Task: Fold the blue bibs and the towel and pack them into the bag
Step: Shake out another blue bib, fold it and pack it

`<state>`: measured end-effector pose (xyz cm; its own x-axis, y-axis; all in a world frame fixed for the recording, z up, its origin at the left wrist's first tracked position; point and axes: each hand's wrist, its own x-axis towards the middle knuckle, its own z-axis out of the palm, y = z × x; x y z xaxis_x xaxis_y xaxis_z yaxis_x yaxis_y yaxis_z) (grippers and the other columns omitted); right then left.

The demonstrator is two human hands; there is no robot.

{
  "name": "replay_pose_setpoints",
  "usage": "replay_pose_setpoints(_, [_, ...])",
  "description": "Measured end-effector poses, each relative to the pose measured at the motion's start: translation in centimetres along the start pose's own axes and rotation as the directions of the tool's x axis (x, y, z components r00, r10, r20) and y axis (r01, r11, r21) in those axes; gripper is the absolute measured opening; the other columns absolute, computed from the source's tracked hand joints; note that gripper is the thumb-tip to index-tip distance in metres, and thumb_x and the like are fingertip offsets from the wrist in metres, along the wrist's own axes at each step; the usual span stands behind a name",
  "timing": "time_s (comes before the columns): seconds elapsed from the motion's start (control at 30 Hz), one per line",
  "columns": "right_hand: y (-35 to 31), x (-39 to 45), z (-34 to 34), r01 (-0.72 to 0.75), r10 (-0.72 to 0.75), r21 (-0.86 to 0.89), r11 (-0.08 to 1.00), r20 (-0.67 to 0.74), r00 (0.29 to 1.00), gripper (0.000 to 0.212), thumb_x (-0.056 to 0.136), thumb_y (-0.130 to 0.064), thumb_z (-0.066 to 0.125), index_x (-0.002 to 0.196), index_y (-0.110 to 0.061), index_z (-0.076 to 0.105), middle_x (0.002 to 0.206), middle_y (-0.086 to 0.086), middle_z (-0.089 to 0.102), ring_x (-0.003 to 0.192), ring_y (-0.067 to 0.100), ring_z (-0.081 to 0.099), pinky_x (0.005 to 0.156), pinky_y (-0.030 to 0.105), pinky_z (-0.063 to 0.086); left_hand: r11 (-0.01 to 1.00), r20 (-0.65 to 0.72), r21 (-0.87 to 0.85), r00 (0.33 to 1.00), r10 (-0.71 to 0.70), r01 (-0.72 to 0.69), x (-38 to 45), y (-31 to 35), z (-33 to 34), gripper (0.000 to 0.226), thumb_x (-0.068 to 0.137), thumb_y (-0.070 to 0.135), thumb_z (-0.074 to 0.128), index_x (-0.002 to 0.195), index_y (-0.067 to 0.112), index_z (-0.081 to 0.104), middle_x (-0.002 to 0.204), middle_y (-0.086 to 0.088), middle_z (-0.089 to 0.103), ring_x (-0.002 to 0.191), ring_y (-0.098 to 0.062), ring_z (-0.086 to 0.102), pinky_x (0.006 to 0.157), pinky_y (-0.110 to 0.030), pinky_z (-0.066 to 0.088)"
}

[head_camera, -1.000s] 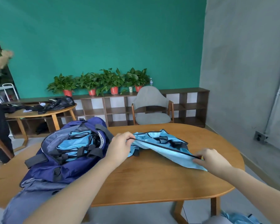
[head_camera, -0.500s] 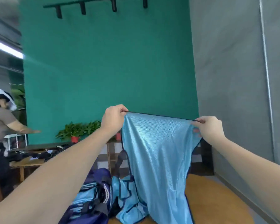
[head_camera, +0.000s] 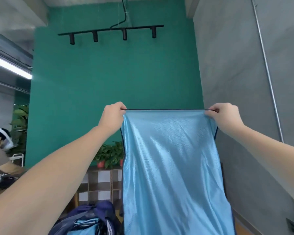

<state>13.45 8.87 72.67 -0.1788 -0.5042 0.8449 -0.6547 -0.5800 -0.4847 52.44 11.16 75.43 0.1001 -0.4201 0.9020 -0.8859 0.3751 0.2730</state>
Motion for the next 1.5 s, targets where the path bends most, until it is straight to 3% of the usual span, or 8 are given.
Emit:
replay_pose_setpoints(0.4, [2.7,10.5,4.2,-0.124,0.133,-0.076,0.989,0.121,0.984,0.024,0.09,-0.023,0.076,0.082,-0.002,0.066,0.061,0.011,0.072,0.062,0.028,0.073,0.07,0.043,0.063,0.99,0.198,0.092,0.972,-0.125,0.109,9.8,-3.5,6.7,0.008,0.094,0.025,0.069,0.087,0.021,0.07,0.084,0.0,0.068,0.088,-0.023,0.066,0.072,-0.033,0.053])
replay_pose_setpoints(0.53, [3.7,14.8,6.4,-0.113,0.161,-0.227,0.967,0.207,0.965,0.017,0.092,-0.014,0.072,0.085,0.001,0.067,0.08,0.017,0.074,0.072,0.028,0.075,0.069,0.031,0.059,0.946,0.384,0.096,0.865,-0.322,0.31,13.4,-4.3,10.7,0.01,0.094,0.018,0.068,0.091,0.009,0.07,0.061,-0.003,0.063,0.053,-0.016,0.049,0.053,-0.023,0.037])
replay_pose_setpoints(0.63, [4.3,17.8,7.9,-0.032,0.114,-0.353,0.935,0.212,0.971,0.014,0.094,-0.012,0.065,0.089,0.001,0.068,0.084,0.016,0.074,0.079,0.031,0.069,0.063,0.028,0.049,0.878,0.435,-0.039,0.799,-0.415,0.478,15.8,-5.3,12.8,0.013,0.095,0.011,0.069,0.1,-0.001,0.067,0.082,-0.01,0.065,0.06,-0.017,0.064,0.056,-0.024,0.044])
replay_pose_setpoints(0.73, [4.6,20.2,8.9,0.087,-0.06,-0.35,0.933,0.088,0.994,0.018,0.099,-0.012,0.054,0.1,0.0,0.067,0.096,0.018,0.069,0.086,0.03,0.055,0.074,0.033,0.043,0.883,0.192,-0.305,0.932,-0.308,0.355,18.5,-5.4,13.4,0.006,0.091,0.006,0.073,0.087,0.009,0.071,0.102,-0.012,0.071,0.075,-0.023,0.076,0.073,-0.03,0.062])
replay_pose_setpoints(0.83, [3.9,20.8,9.1,0.208,-0.237,-0.22,0.953,-0.111,0.965,0.02,0.103,-0.016,0.051,0.107,-0.003,0.066,0.095,0.009,0.064,0.088,0.026,0.056,0.078,0.031,0.042,0.968,-0.127,-0.223,0.982,-0.142,0.111,20.2,-5.2,12.1,0.009,0.093,0.014,0.067,0.085,0.017,0.07,0.092,-0.003,0.073,0.089,-0.02,0.068,0.085,-0.026,0.051])
replay_pose_setpoints(0.93, [3.8,19.9,9.2,0.252,-0.275,-0.168,0.953,-0.129,0.953,0.021,0.103,-0.019,0.055,0.11,-0.003,0.067,0.093,0.004,0.063,0.088,0.021,0.057,0.081,0.027,0.041,0.987,-0.167,-0.153,0.983,-0.078,0.053,19.8,-5.3,10.7,0.012,0.097,0.019,0.062,0.101,0.016,0.072,0.095,0.002,0.068,0.091,-0.016,0.06,0.081,-0.021,0.04])
replay_pose_setpoints(1.27, [7.5,4.0,9.4,0.123,-0.109,-0.083,0.989,0.161,0.981,0.016,0.097,-0.028,0.067,0.092,-0.013,0.069,0.084,0.001,0.071,0.082,0.022,0.064,0.074,0.03,0.045,0.982,0.119,-0.069,0.979,-0.165,0.174,0.6,-9.7,10.0,0.01,0.098,0.023,0.065,0.099,0.016,0.072,0.097,0.005,0.071,0.094,-0.012,0.063,0.09,-0.023,0.041])
replay_pose_setpoints(1.5, [13.4,-16.9,8.0,0.003,0.058,-0.123,0.992,0.488,0.871,0.018,0.087,-0.03,0.078,0.075,-0.018,0.07,0.071,-0.008,0.069,0.069,0.007,0.061,0.064,0.013,0.043,0.941,0.407,-0.098,0.876,-0.258,0.323,-22.7,-11.0,9.6,0.012,0.089,0.019,0.077,0.081,0.024,0.07,0.082,0.015,0.074,0.079,0.005,0.068,0.079,-0.011,0.048])
